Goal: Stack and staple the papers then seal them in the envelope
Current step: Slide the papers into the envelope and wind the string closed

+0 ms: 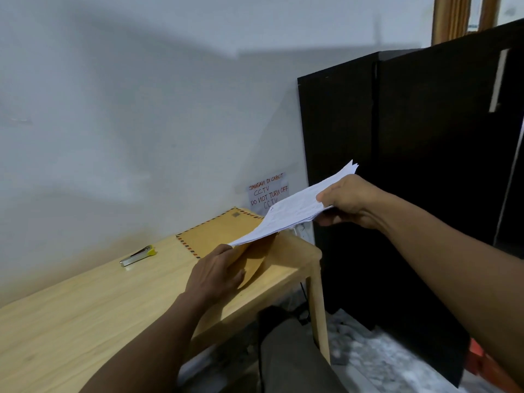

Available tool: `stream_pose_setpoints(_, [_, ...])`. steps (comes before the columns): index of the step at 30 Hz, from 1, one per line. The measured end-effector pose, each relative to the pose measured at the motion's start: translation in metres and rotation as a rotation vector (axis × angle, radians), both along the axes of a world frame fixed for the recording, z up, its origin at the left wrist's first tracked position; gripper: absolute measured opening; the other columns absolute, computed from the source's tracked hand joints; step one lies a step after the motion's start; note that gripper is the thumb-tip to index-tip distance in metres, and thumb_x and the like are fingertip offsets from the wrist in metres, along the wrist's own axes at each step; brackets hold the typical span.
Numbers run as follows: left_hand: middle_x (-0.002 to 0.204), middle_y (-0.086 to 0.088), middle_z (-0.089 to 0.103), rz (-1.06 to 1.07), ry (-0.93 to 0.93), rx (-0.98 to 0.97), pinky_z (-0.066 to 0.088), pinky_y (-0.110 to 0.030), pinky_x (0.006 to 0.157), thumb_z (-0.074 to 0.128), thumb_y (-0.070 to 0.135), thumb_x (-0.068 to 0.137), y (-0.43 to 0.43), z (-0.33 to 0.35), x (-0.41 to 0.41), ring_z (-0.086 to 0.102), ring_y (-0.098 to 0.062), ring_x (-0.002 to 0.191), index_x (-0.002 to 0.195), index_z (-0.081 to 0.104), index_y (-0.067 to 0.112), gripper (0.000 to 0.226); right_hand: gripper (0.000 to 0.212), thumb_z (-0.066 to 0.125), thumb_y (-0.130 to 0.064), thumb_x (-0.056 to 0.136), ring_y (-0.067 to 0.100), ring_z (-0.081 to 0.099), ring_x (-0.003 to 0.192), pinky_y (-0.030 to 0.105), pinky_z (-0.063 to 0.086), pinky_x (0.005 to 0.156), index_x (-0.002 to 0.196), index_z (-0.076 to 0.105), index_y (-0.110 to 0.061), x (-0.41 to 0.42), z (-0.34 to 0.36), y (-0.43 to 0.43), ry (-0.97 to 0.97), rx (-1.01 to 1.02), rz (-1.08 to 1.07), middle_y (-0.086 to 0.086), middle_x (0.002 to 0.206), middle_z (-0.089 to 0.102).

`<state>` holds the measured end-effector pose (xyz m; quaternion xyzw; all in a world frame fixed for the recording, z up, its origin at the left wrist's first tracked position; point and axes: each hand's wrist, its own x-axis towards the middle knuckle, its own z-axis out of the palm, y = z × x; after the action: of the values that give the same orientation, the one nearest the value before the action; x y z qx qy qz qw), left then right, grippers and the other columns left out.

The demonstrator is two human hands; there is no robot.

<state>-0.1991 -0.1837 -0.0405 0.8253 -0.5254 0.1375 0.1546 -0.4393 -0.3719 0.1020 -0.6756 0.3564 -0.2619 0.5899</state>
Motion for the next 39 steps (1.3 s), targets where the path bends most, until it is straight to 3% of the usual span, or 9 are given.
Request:
stream_pose_setpoints(4, [0.138, 0.006, 0.056, 0.054, 0.038, -0.068, 0.055, -0.028, 0.090, 0.068, 0.045, 0.088, 0.001, -0.003, -0.011, 0.058, -0.015, 0.114, 0.141, 0.054, 0.020, 0.060, 0.023, 0.055, 0.009, 0.093, 0.031, 0.071, 0.069, 0.037, 0.063, 0.057, 0.116, 0.053, 0.011, -0.022, 0.006, 0.002, 0.017, 0.047, 0.006, 0.025, 0.096, 0.064])
stream_pose_setpoints(8, [0.120, 0.006, 0.064, 0.102, 0.105, -0.137, 0.057, -0.027, 0.081, 0.071, 0.042, 0.083, -0.002, -0.004, -0.013, 0.061, -0.015, 0.098, 0.134, 0.058, 0.021, 0.056, 0.012, 0.061, 0.013, 0.086, 0.028, 0.068, 0.069, 0.027, 0.059, 0.045, 0.098, 0.062, 0.012, -0.038, 0.017, -0.001, 0.000, 0.094, 0.044, 0.027, 0.096, 0.066])
stream_pose_setpoints(12, [0.116, 0.003, 0.068, 0.106, 0.222, -0.194, 0.062, -0.030, 0.077, 0.082, 0.031, 0.077, 0.003, -0.007, -0.008, 0.066, -0.018, 0.095, 0.130, 0.058, 0.020, 0.060, 0.006, 0.066, 0.011, 0.085, 0.027, 0.070, 0.076, 0.025, 0.058, 0.045, 0.091, 0.065, 0.008, -0.045, 0.023, -0.002, 0.093, 0.139, 0.081, 0.027, 0.099, 0.066])
stream_pose_setpoints(17, [0.130, -0.003, 0.065, 0.121, 0.149, -0.097, 0.053, -0.027, 0.082, 0.078, 0.045, 0.079, 0.000, -0.005, 0.000, 0.061, -0.020, 0.107, 0.128, 0.064, 0.016, 0.058, 0.006, 0.062, 0.009, 0.088, 0.017, 0.069, 0.045, 0.019, 0.049, 0.035, 0.088, 0.067, 0.008, -0.053, 0.026, -0.005, 0.121, 0.166, 0.138, 0.018, 0.059, 0.070])
stream_pose_setpoints(20, [0.140, -0.002, 0.060, 0.145, 0.115, -0.039, 0.052, -0.031, 0.091, 0.079, 0.047, 0.078, -0.002, -0.003, 0.002, 0.059, -0.024, 0.118, 0.136, 0.061, 0.016, 0.068, 0.005, 0.061, 0.008, 0.089, 0.018, 0.068, 0.043, 0.021, 0.050, 0.033, 0.091, 0.065, 0.008, -0.058, 0.030, -0.008, 0.141, 0.195, 0.134, 0.019, 0.055, 0.069])
stream_pose_setpoints(29, [0.144, -0.004, 0.056, 0.120, 0.078, -0.033, 0.052, -0.034, 0.097, 0.072, 0.034, 0.088, -0.004, -0.003, 0.000, 0.059, -0.027, 0.119, 0.138, 0.060, 0.013, 0.055, 0.013, 0.063, 0.003, 0.087, 0.018, 0.070, 0.047, 0.022, 0.053, 0.036, 0.098, 0.069, 0.005, -0.069, 0.034, -0.015, 0.188, 0.209, 0.165, 0.021, 0.066, 0.072])
stream_pose_setpoints(34, [0.131, -0.002, 0.064, 0.077, 0.074, -0.073, 0.054, -0.028, 0.083, 0.080, 0.037, 0.080, 0.000, -0.006, -0.004, 0.062, -0.021, 0.106, 0.128, 0.066, 0.016, 0.054, 0.012, 0.063, 0.008, 0.086, 0.023, 0.072, 0.051, 0.024, 0.054, 0.037, 0.096, 0.068, 0.010, -0.053, 0.020, -0.014, 0.090, 0.223, 0.090, 0.024, 0.073, 0.072])
stream_pose_setpoints(37, [0.131, 0.001, 0.063, 0.064, 0.066, -0.081, 0.052, -0.025, 0.082, 0.078, 0.037, 0.081, 0.001, -0.007, -0.006, 0.060, -0.019, 0.107, 0.129, 0.066, 0.017, 0.053, 0.013, 0.063, 0.011, 0.085, 0.028, 0.074, 0.060, 0.029, 0.059, 0.045, 0.098, 0.066, 0.012, -0.042, 0.011, -0.014, 0.070, 0.189, 0.059, 0.029, 0.090, 0.070])
stream_pose_setpoints(39, [0.134, 0.003, 0.061, 0.062, 0.073, -0.074, 0.052, -0.025, 0.084, 0.077, 0.040, 0.081, 0.000, -0.007, -0.005, 0.059, -0.018, 0.110, 0.133, 0.064, 0.017, 0.057, 0.005, 0.060, 0.012, 0.088, 0.029, 0.073, 0.066, 0.033, 0.062, 0.053, 0.093, 0.062, 0.012, -0.035, 0.006, -0.010, 0.071, 0.186, 0.073, 0.028, 0.088, 0.069])
